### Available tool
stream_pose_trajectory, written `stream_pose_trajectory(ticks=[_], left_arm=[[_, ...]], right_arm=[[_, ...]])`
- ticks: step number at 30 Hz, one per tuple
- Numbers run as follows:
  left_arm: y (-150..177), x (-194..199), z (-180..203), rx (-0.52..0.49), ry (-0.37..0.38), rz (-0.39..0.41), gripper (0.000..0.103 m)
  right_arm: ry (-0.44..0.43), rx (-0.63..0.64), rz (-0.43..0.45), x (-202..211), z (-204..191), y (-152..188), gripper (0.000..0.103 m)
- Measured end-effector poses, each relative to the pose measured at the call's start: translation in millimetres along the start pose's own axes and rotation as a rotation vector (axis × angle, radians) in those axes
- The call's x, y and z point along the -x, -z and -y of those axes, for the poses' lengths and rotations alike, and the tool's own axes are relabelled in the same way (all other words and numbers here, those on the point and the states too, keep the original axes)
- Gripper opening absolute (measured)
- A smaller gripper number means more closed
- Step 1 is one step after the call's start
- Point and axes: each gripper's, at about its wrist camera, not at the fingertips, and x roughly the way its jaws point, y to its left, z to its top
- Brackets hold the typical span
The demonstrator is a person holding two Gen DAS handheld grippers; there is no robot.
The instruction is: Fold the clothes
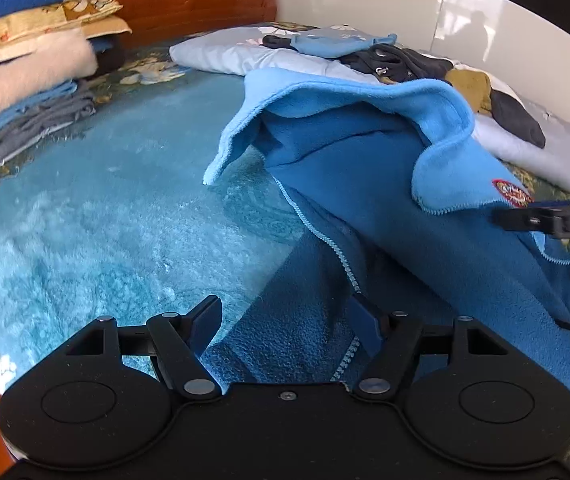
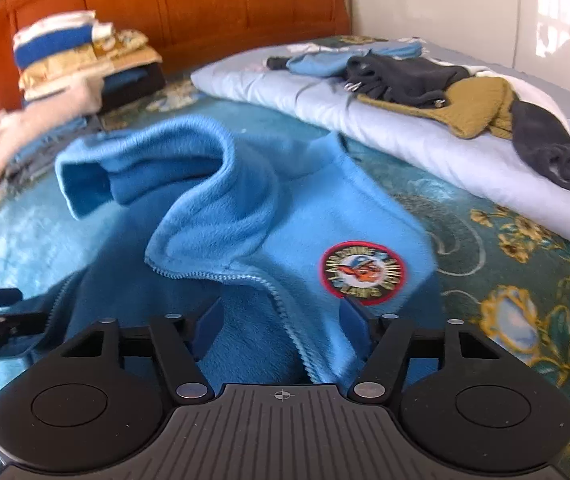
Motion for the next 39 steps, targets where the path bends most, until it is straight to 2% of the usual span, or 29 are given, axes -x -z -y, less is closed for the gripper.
stream_pose_trajectory(ticks=[2,6,8,11,16,19,21,23,26,28,31,36,39], left_arm=[[2,0,0,-0.003,0.003,-0.001,0.068],[2,1,-6,0.017,0.019,0.002,0.068],[2,2,-10,0.04,0.027,0.007,0.068],[1,6,-13,0.069,0.046,0.027,0.068],[-2,16,-13,0.09,0.081,0.065,0.068],[-4,19,-14,0.106,0.098,0.079,0.069],[-5,19,-14,0.116,0.105,0.078,0.071],[-4,17,-15,0.124,0.106,0.065,0.071],[-1,13,-19,0.134,0.106,0.05,0.071],[2,13,-22,0.139,0.11,0.043,0.071],[7,20,-29,0.157,0.116,0.055,0.072],[16,25,-42,0.176,0.1,0.075,0.073],[17,14,-43,0.185,0.1,0.051,0.073]], right_arm=[[0.015,0.006,-0.011,-10,-3,-1,0.048],[0.046,-0.028,0.006,-16,3,-5,0.016],[0.051,-0.061,0.04,-10,14,-8,0.011],[0.115,-0.114,0.119,5,38,-15,0.008],[0.289,-0.29,0.239,31,100,-31,0.008],[0.36,-0.379,0.219,28,132,-32,0.008],[0.387,-0.408,0.16,16,142,-28,0.009],[0.381,-0.435,0.101,5,145,-20,0.012],[0.334,-0.455,0.096,4,143,-9,0.015],[0.302,-0.461,0.096,9,142,-6,0.022],[0.272,-0.452,0.099,33,136,2,0.026],[0.241,-0.326,0.138,81,108,-4,0.029],[0.171,-0.214,0.153,81,76,-27,0.034]])
